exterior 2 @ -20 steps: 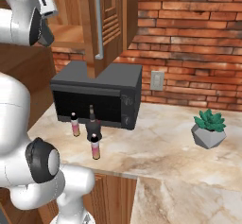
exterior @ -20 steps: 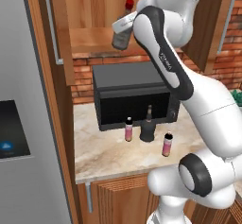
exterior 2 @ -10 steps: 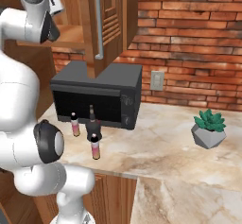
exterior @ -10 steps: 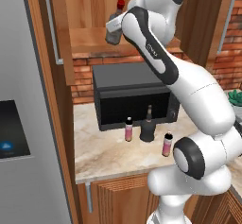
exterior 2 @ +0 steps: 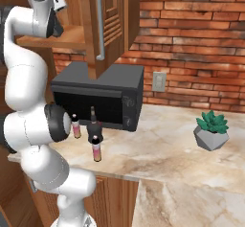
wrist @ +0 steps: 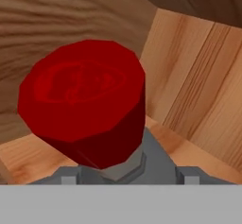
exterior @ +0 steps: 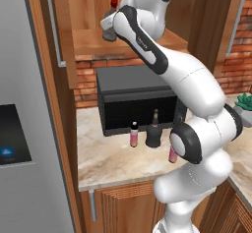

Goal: Sort all alcoholic drinks to one cabinet, and non-alcoholic drinks to the other.

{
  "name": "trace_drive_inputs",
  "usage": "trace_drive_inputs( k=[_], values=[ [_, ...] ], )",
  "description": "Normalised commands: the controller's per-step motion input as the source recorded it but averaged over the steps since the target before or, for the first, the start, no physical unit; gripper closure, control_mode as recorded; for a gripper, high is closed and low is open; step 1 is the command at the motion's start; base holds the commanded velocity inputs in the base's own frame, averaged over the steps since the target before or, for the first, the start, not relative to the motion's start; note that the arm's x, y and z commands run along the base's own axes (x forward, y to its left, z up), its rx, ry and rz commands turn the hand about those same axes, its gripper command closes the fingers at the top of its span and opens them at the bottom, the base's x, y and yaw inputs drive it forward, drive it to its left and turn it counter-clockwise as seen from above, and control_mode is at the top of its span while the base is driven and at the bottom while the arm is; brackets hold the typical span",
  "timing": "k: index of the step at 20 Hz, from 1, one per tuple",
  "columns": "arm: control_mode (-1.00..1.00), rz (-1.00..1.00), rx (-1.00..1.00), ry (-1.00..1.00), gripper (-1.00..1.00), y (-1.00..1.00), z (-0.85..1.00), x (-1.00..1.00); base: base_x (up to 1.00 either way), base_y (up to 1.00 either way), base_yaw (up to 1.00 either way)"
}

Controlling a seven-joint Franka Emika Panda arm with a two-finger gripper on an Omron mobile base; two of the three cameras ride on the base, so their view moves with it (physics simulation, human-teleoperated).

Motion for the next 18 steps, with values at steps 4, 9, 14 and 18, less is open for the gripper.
trace_drive_inputs(
  k=[4, 9, 14, 18],
  values=[
    [-1.0, 0.0, -0.04, 0.0, 1.0, 0.0, -0.06, 0.49, 0.0, 0.0, 0.0],
    [-1.0, 0.0, -0.04, 0.0, 1.0, 0.0, -0.13, 0.2, 0.0, 0.0, 0.0],
    [-1.0, 0.0, -0.05, 0.03, -1.0, 0.0, -0.07, 0.02, 0.0, 0.0, 0.0],
    [-1.0, 0.0, -0.04, 0.0, -1.0, 0.0, -0.07, 0.12, 0.0, 0.0, 0.0]
  ],
)
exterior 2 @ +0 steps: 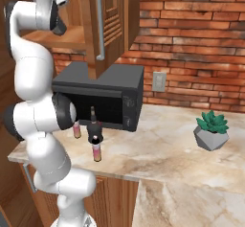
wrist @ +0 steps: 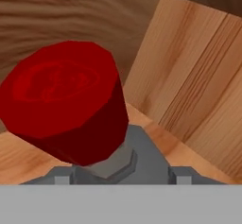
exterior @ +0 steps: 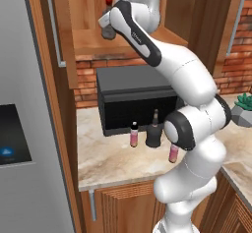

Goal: Sort all alcoholic drinks to one cabinet, and non-alcoholic drinks to the other.

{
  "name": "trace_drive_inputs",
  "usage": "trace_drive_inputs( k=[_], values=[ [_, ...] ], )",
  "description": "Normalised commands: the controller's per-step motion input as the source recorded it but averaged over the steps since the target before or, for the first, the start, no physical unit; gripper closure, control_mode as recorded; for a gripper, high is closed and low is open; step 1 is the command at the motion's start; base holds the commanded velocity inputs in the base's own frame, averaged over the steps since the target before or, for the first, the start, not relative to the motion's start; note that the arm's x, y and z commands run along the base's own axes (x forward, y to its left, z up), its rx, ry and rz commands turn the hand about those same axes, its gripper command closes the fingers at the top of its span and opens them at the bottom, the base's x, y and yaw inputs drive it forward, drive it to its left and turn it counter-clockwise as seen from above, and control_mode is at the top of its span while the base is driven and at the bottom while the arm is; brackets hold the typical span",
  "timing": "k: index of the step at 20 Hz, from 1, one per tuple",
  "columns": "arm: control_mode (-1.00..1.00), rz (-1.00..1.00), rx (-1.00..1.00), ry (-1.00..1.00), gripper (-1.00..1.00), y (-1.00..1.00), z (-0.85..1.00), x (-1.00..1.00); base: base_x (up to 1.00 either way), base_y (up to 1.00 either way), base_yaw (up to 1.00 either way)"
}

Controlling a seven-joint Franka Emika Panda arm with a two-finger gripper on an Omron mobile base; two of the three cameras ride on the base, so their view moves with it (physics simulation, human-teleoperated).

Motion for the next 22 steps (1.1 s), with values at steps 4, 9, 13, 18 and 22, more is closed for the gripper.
trace_drive_inputs(
  k=[4, 9, 13, 18, 22],
  values=[
    [-1.0, 0.0, -0.03, 0.0, -1.0, 0.0, -0.05, 0.38, 0.0, 0.0, 0.0],
    [-1.0, 0.0, -0.03, 0.0, -1.0, 0.0, -0.02, 0.49, 0.0, 0.0, 0.0],
    [-1.0, 0.0, -0.03, 0.0, -1.0, 0.0, 0.0, 0.63, 0.0, 0.0, 0.0],
    [-1.0, 0.0, -0.01, 0.0, -1.0, 0.0, 0.0, 0.3, 0.0, 0.0, 0.0],
    [-1.0, 0.0, -0.03, -0.04, -1.0, 0.11, 0.0, -0.7, 0.0, 0.0, 0.0]
  ],
)
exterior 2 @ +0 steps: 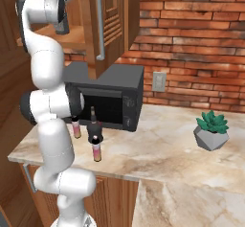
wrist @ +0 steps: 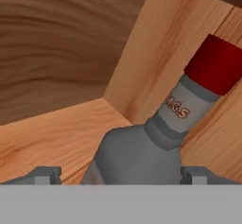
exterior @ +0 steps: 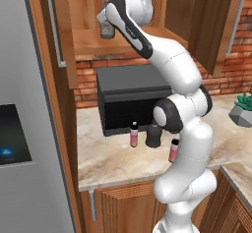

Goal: Sort all alcoholic drinks to one cabinet, and non-alcoholic drinks to the other.

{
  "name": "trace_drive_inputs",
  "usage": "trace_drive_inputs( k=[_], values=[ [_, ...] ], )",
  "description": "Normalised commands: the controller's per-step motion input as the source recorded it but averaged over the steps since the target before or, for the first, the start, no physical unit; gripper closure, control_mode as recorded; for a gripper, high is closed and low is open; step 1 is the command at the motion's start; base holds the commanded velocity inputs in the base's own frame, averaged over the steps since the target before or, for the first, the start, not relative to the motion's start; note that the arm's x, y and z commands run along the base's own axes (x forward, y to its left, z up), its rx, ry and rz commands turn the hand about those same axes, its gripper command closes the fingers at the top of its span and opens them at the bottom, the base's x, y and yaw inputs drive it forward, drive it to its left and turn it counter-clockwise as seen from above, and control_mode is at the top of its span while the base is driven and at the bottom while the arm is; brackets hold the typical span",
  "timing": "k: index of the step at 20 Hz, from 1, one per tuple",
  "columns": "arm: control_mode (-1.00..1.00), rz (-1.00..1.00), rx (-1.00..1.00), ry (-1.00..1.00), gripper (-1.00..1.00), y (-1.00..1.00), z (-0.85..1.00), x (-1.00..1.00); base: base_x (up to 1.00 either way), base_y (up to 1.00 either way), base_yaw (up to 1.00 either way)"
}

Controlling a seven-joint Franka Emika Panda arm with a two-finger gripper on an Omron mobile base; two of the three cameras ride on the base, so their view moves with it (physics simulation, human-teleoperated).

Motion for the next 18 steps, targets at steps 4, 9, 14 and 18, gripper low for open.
trace_drive_inputs(
  k=[4, 9, 14, 18],
  values=[
    [-1.0, -0.02, -0.01, -0.01, -1.0, 0.0, -0.09, -0.95, 0.0, 0.0, 0.0],
    [-1.0, -0.08, 0.0, 0.01, -1.0, 0.0, -0.45, -1.0, 0.0, 0.0, 0.0],
    [-1.0, -0.09, 0.0, 0.01, -1.0, 0.0, -0.9, -1.0, 0.0, 0.0, 0.0],
    [-1.0, -0.09, 0.0, 0.0, -1.0, -0.07, -0.73, -1.0, 0.0, 0.0, 0.0]
  ],
)
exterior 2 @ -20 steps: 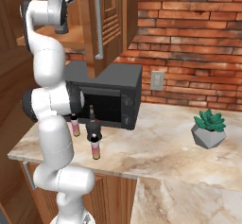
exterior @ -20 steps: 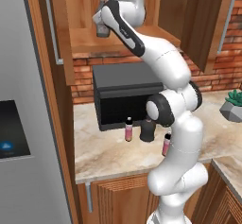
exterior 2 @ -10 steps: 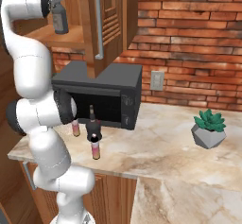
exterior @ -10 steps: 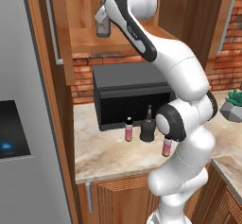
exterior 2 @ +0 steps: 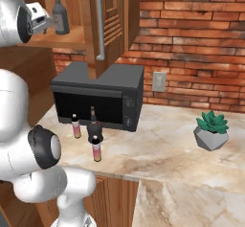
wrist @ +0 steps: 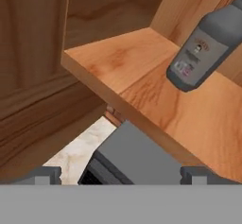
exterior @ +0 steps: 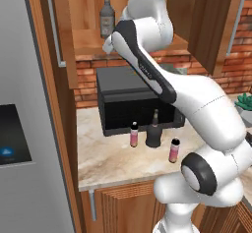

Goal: Sort all alcoholic drinks to one cabinet, and non-alcoholic drinks to the other.

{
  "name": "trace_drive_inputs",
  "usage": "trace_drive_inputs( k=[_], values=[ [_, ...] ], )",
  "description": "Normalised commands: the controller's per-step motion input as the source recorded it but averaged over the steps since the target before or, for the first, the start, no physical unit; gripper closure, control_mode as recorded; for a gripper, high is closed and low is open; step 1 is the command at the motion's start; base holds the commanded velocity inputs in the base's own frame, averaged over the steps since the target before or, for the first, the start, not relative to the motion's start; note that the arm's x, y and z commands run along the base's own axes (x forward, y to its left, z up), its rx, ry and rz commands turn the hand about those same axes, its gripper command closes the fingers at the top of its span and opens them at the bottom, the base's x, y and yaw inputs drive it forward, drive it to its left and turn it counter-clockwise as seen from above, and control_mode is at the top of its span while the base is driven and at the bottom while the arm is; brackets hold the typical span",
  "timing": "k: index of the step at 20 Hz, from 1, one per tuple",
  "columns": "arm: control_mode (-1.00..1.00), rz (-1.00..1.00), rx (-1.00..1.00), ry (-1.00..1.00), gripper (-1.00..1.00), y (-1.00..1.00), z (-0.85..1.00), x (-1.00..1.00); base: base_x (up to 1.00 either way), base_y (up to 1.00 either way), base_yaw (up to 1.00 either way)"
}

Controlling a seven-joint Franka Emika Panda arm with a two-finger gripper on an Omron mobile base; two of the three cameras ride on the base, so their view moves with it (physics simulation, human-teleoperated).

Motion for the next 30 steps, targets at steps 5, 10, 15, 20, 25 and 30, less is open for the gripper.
trace_drive_inputs(
  k=[5, 10, 15, 20, 25, 30],
  values=[
    [-1.0, -0.11, 0.0, 0.06, -1.0, -0.09, -0.53, -1.0, 0.0, 0.0, 0.0],
    [-1.0, -0.12, 0.0, 0.1, -1.0, -0.46, -0.78, -0.85, 0.0, 0.0, 0.0],
    [-1.0, -0.19, 0.02, 0.19, -1.0, -0.72, -0.74, -0.2, 0.0, 0.0, 0.0],
    [-1.0, -0.18, 0.05, 0.18, -1.0, -0.55, -0.84, 0.0, 0.0, 0.0, 0.0],
    [-1.0, -0.14, 0.07, 0.09, -1.0, -0.43, -0.81, 0.25, 0.0, 0.0, 0.0],
    [-1.0, -0.12, 0.04, 0.05, -1.0, -0.42, -0.72, 0.33, 0.0, 0.0, 0.0]
  ],
)
